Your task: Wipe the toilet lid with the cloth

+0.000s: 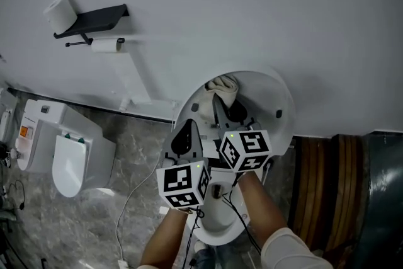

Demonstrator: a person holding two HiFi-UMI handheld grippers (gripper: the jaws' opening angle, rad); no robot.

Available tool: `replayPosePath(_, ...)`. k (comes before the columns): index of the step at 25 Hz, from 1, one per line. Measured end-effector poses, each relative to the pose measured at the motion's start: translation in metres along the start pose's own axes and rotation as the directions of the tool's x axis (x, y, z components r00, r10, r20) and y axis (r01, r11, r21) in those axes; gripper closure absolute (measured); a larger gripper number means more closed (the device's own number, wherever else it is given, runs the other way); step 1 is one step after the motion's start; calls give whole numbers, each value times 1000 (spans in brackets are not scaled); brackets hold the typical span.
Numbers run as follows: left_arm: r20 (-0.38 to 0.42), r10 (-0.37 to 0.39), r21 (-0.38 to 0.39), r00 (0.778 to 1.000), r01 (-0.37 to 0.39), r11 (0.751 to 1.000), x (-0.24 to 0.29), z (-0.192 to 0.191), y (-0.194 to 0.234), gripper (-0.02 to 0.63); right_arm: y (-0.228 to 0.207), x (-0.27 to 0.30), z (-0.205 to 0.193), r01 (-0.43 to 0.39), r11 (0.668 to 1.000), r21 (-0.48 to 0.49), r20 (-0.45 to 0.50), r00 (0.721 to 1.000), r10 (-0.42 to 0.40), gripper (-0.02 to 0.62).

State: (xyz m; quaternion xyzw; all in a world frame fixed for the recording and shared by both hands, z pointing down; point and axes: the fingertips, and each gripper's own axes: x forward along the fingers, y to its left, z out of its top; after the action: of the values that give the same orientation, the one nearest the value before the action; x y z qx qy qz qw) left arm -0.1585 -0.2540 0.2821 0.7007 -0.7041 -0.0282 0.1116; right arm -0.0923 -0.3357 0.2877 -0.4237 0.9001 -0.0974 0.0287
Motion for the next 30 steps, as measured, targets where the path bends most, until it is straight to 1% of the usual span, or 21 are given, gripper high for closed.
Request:
replayPosePath(3,-10,-8,-3,1000,8,1000,1,-5,-5,594,-32,-15,8,105,994,30,38,994,-107,502)
replayPosePath(5,-15,-16,-7,1000,15,1000,2,-8,-9,594,-57,-30,11,186,981,48,62,980,-189,502)
replayPosePath(7,-19,-24,-11,1000,24,1000,1,-11,-15,594,-81,-47,12,266,961,69,78,959,-271,502)
replayPosePath(10,-23,-39,-9,999,39,999,-1,-13,-25,594,-113,-71,9,372,923,102,81,921,-380,502)
replayPosePath(13,-23,-44,-9,999,44,999,-3,-14,-28,594,-133,-86,3,446,889,105,64,889,-454,502)
replayPosePath(15,-23,-40,-9,999,40,999,-6,-14,-27,594,-134,-91,2,459,883,100,65,882,-467,502)
replayPosePath(16,-23,-36,-8,999,36,999,-9,-14,-25,594,-128,-91,2,447,889,100,77,887,-455,502)
replayPosePath(18,-21,-23,-4,1000,23,1000,-13,-14,-18,594,-105,-87,3,380,920,94,118,914,-389,502)
replayPosePath(21,-22,8,-3,1000,-8,1000,-20,-14,-2,594,-51,-69,-8,206,976,72,159,963,-215,502)
replayPosePath(23,-22,24,-1,999,-24,1000,-23,-13,8,594,-13,-52,-24,72,997,39,156,985,-77,502)
replayPosePath(25,-21,36,6,999,-36,999,-26,-12,17,594,24,-36,-42,-47,999,-23,133,990,49,502)
replayPosePath(27,-19,48,9,999,-48,999,-28,-11,25,594,55,-19,-60,-127,989,-80,81,988,133,502)
replayPosePath(28,-18,55,5,998,-55,998,-30,-11,29,594,65,-10,-68,-148,984,-100,51,987,153,502)
replayPosePath(30,-20,64,-4,998,-64,998,-32,-14,32,594,74,3,-83,-149,981,-121,6,988,151,502)
